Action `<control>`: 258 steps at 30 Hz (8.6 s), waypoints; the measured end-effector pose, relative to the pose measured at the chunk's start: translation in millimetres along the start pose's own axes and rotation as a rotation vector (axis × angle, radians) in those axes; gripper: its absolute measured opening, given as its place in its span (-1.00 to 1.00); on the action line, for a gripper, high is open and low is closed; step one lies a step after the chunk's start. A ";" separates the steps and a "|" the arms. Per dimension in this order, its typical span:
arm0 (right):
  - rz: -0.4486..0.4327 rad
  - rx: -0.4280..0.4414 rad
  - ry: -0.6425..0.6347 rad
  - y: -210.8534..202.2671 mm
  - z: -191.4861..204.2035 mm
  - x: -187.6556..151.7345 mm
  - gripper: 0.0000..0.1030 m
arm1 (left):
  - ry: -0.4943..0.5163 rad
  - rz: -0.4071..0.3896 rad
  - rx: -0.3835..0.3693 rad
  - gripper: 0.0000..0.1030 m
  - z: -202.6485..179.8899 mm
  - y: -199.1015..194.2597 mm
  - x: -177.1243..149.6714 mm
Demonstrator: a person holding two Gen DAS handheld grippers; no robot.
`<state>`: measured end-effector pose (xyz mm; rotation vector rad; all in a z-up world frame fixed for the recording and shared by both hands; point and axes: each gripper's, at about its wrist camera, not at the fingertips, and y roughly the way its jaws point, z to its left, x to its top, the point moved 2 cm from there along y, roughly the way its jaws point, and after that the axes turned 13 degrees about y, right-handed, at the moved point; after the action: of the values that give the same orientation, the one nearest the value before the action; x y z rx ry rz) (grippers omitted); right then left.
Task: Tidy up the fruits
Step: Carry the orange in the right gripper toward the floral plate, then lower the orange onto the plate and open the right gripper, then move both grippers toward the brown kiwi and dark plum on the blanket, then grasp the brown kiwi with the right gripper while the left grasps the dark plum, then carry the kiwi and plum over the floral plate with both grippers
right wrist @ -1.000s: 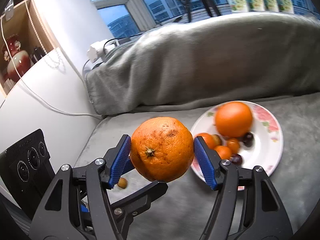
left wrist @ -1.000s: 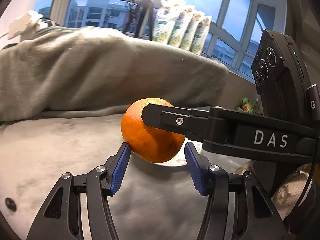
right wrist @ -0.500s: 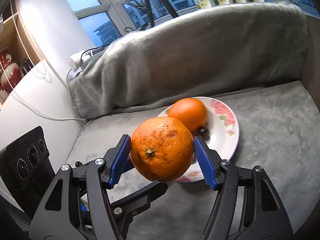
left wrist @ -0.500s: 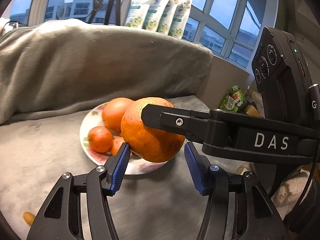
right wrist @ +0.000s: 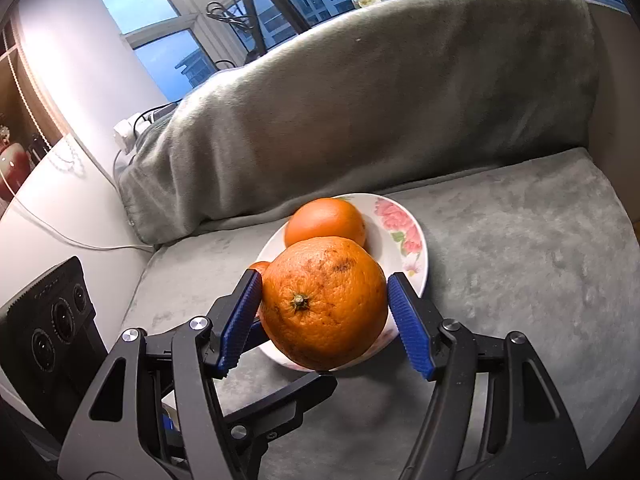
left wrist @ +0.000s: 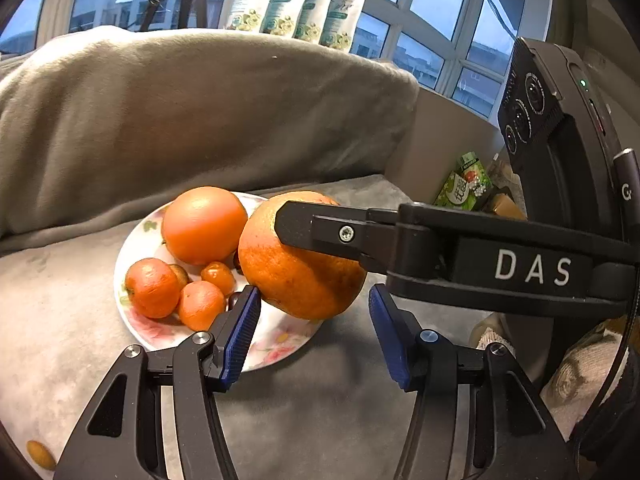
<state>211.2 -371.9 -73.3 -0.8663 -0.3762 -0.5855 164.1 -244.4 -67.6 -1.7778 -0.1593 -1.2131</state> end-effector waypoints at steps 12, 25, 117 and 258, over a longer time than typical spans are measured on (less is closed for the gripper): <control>0.012 -0.022 0.029 11.7 -17.9 7.8 0.32 | 0.016 0.035 -0.015 0.08 -5.6 21.3 3.0; 0.034 -0.026 0.038 17.5 -20.1 9.1 0.32 | 0.006 0.052 -0.010 -0.02 0.3 26.7 2.8; 0.145 0.055 -0.480 41.3 163.5 -123.1 0.83 | -0.331 0.033 0.507 0.34 171.0 -210.7 -172.3; -0.048 -0.154 -0.234 23.7 14.7 36.6 -0.48 | -0.023 -0.004 0.090 -0.54 56.6 -30.8 6.8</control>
<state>253.4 -360.1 -59.2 -1.0809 -0.5712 -0.5643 187.5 -187.6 -46.8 -1.7149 -0.2273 -1.1709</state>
